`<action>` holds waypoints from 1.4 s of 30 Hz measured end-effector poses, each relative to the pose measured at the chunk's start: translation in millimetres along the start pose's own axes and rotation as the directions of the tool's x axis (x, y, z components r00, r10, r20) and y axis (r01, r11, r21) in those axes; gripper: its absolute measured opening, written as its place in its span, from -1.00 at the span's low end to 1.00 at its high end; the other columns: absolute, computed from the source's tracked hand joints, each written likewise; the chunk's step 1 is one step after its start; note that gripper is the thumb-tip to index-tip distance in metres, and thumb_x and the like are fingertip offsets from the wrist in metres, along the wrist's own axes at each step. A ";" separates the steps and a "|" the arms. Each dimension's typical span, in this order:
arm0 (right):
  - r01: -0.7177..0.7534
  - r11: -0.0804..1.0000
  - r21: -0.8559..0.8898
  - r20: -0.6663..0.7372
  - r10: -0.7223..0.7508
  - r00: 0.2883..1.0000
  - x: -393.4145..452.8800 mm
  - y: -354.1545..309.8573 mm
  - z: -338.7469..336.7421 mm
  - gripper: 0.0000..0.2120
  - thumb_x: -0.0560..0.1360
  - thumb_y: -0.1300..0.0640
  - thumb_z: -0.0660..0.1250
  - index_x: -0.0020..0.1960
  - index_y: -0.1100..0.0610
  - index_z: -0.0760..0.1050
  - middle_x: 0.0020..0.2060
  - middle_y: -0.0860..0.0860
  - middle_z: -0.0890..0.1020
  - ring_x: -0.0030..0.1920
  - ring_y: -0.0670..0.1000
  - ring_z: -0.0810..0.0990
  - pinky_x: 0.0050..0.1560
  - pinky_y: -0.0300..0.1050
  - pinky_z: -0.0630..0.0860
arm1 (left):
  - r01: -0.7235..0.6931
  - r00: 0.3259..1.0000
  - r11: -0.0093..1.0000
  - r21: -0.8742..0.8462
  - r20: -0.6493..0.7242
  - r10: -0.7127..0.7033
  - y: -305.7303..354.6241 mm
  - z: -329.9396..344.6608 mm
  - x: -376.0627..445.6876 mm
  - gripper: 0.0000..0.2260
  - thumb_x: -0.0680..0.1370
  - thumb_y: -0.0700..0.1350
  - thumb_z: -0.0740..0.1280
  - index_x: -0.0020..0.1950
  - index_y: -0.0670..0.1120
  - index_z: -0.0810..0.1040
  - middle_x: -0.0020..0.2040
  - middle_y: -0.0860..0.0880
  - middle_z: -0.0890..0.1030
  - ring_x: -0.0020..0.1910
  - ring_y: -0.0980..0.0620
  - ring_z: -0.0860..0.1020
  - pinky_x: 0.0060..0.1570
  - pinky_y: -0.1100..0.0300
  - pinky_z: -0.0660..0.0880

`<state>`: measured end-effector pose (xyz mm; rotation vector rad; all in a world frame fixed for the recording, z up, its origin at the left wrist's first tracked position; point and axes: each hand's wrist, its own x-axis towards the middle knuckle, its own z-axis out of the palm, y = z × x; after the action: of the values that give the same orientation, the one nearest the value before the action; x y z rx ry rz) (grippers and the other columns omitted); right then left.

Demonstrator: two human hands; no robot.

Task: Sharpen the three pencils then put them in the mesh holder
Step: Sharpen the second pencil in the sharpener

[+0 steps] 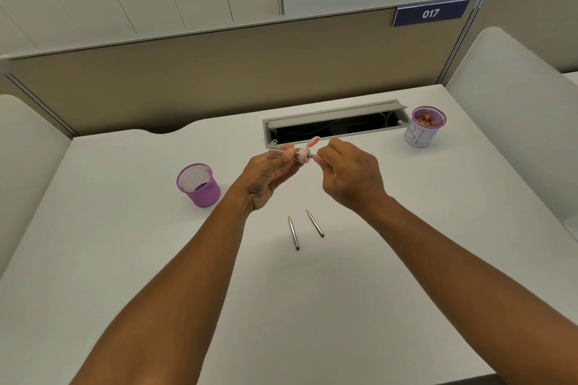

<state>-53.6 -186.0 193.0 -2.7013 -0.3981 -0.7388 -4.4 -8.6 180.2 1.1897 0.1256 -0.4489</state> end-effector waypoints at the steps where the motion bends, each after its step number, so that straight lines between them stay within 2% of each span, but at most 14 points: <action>1: -0.004 1.000 -0.010 -0.014 0.004 1.000 0.4 -1.2 0.4 -0.89 0.49 0.19 0.33 -0.20 0.17 0.54 -0.36 0.03 0.52 -0.40 -0.06 0.28 -0.42 -0.38 0.01 | -0.001 1.000 1.000 -0.005 0.003 0.001 -0.3 1.4 -0.5 -0.86 0.57 -0.21 0.35 0.11 -0.16 0.61 -0.10 -0.03 0.74 -0.03 -0.06 0.70 0.08 0.16 0.60; 5: -0.130 0.991 0.024 -0.022 0.131 0.991 6.7 -11.5 -7.6 -0.83 0.49 0.20 0.33 -0.28 0.16 0.53 -0.47 0.01 0.49 -0.46 -0.03 0.30 -0.43 -0.32 -0.03 | -0.007 1.000 1.000 -0.025 0.030 0.008 0.2 4.3 -0.9 -0.85 0.58 -0.23 0.33 0.14 -0.19 0.58 -0.12 0.00 0.74 -0.04 -0.04 0.69 0.12 0.14 0.58; 7: -0.260 0.965 -0.037 0.157 0.262 0.952 13.9 -17.5 -13.6 -0.79 0.57 0.14 0.20 -0.19 0.12 0.54 -0.42 0.02 0.47 -0.41 0.05 0.37 -0.44 -0.24 0.06 | -0.002 0.999 0.999 -0.033 0.046 0.004 2.4 4.5 -0.5 -0.81 0.58 -0.25 0.33 0.18 -0.21 0.56 -0.11 -0.01 0.74 -0.03 -0.04 0.69 0.10 0.15 0.61; 9: -0.489 0.872 -0.013 0.408 0.451 0.794 25.4 -19.5 -20.0 -0.77 0.59 0.10 0.13 -0.09 0.11 0.54 -0.34 0.05 0.50 -0.30 0.09 0.41 -0.40 -0.17 0.20 | 0.005 0.999 1.000 -0.028 0.048 -0.003 3.2 5.5 -1.0 -0.79 0.57 -0.27 0.33 0.21 -0.23 0.54 -0.12 0.01 0.74 -0.03 -0.03 0.70 0.08 0.16 0.61; 11: -0.776 0.614 0.143 0.590 0.577 0.565 35.6 -19.2 -27.9 -0.81 0.57 0.09 0.17 -0.07 0.18 0.50 -0.36 0.04 0.42 -0.35 0.04 0.36 -0.40 -0.16 0.23 | 0.007 0.999 1.000 -0.016 0.042 -0.006 1.9 6.8 -2.2 -0.79 0.58 -0.28 0.33 0.20 -0.24 0.54 -0.14 0.04 0.74 -0.04 -0.02 0.70 0.08 0.16 0.62; 13: -0.832 0.530 0.163 0.666 0.564 0.489 37.8 -20.4 -34.7 -0.79 0.58 0.11 0.18 -0.02 0.23 0.51 -0.35 0.05 0.40 -0.37 -0.01 0.33 -0.38 -0.19 0.26 | 0.005 1.000 1.000 -0.008 0.030 -0.005 0.8 6.2 -2.7 -0.83 0.57 -0.27 0.34 0.16 -0.21 0.57 -0.13 0.01 0.74 -0.04 -0.04 0.70 0.04 0.18 0.63; 19: -0.514 0.798 0.315 0.512 0.313 0.800 23.7 -14.7 -28.3 -0.82 0.61 0.05 0.18 0.06 0.15 0.44 -0.12 0.05 0.54 -0.20 -0.02 0.46 -0.25 -0.14 0.39 | -0.002 1.000 1.000 0.008 -0.009 0.002 6.9 0.2 -4.0 -0.89 0.55 -0.24 0.37 0.06 -0.17 0.62 0.14 -0.14 0.65 0.04 -0.11 0.67 -0.04 0.20 0.64; 23: -0.162 0.980 0.119 0.255 0.128 0.959 8.2 -5.3 -15.8 -0.89 0.59 0.07 0.22 0.00 0.10 0.46 -0.15 0.00 0.55 -0.24 0.03 0.50 -0.29 -0.10 0.42 | -0.003 1.000 1.000 0.008 -0.013 0.004 6.6 -2.4 -6.2 -0.90 0.56 -0.24 0.37 0.05 -0.18 0.62 0.10 -0.10 0.68 0.05 -0.10 0.67 -0.02 0.20 0.63; 28: 0.049 0.999 -0.024 0.029 -0.048 0.998 -1.6 -3.2 -11.0 -0.92 0.49 0.19 0.33 -0.18 0.16 0.53 -0.34 0.02 0.53 -0.39 -0.04 0.30 -0.46 -0.34 0.02 | 0.005 1.000 1.000 0.024 0.009 -0.005 4.3 -0.5 -9.9 -0.83 0.58 -0.22 0.35 0.16 -0.19 0.59 -0.10 -0.01 0.74 0.00 -0.08 0.69 0.03 0.20 0.63; 33: -0.101 0.994 -0.034 0.074 0.103 0.992 3.1 -13.0 -12.2 -0.81 0.52 0.16 0.25 -0.26 0.14 0.45 -0.42 0.02 0.51 -0.47 -0.01 0.28 -0.45 -0.26 -0.01 | 0.000 1.000 1.000 0.017 0.008 0.000 4.1 1.2 -11.9 -0.82 0.57 -0.24 0.34 0.17 -0.16 0.58 -0.09 -0.04 0.73 -0.05 -0.06 0.70 0.01 0.19 0.63; 35: -0.212 0.975 -0.067 0.223 0.222 0.949 10.2 -18.8 -18.7 -0.80 0.58 0.13 0.16 -0.14 0.13 0.51 -0.36 0.04 0.50 -0.39 0.02 0.35 -0.43 -0.21 0.10 | -0.007 1.000 1.000 0.018 0.020 0.006 5.7 2.1 -12.0 -0.80 0.57 -0.25 0.34 0.19 -0.17 0.57 -0.09 -0.02 0.73 -0.03 -0.06 0.70 0.01 0.19 0.63; 37: -0.405 0.914 -0.009 0.417 0.371 0.829 22.0 -23.7 -26.2 -0.76 0.58 0.16 0.11 0.00 0.15 0.55 -0.27 0.09 0.51 -0.29 0.07 0.38 -0.34 -0.16 0.22 | -0.010 0.999 1.000 0.020 0.033 0.010 7.1 3.3 -12.5 -0.78 0.57 -0.26 0.35 0.22 -0.20 0.55 -0.09 0.00 0.74 -0.01 -0.05 0.69 0.07 0.16 0.62; 40: -0.831 0.504 0.237 0.675 0.529 0.514 34.8 -22.1 -33.4 -0.78 0.56 0.13 0.16 -0.11 0.20 0.52 -0.33 0.07 0.42 -0.37 0.00 0.31 -0.38 -0.17 0.25 | -0.019 1.000 1.000 0.020 0.023 0.018 8.1 4.8 -14.0 -0.80 0.56 -0.27 0.35 0.18 -0.19 0.56 -0.08 -0.03 0.73 -0.01 -0.07 0.69 0.10 0.13 0.61; 42: -0.846 0.456 0.275 0.699 0.509 0.502 34.6 -21.6 -34.2 -0.73 0.57 0.10 0.14 -0.14 0.19 0.55 -0.30 0.07 0.44 -0.36 -0.02 0.31 -0.38 -0.19 0.26 | -0.024 1.000 0.999 0.022 0.012 0.023 10.5 5.1 -15.0 -0.83 0.56 -0.27 0.36 0.15 -0.18 0.57 -0.08 -0.06 0.72 -0.02 -0.08 0.69 0.07 0.14 0.62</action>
<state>-47.5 -172.5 244.1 -2.0477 0.3893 0.3785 -14.5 -6.1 196.1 1.2094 0.0963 -0.4376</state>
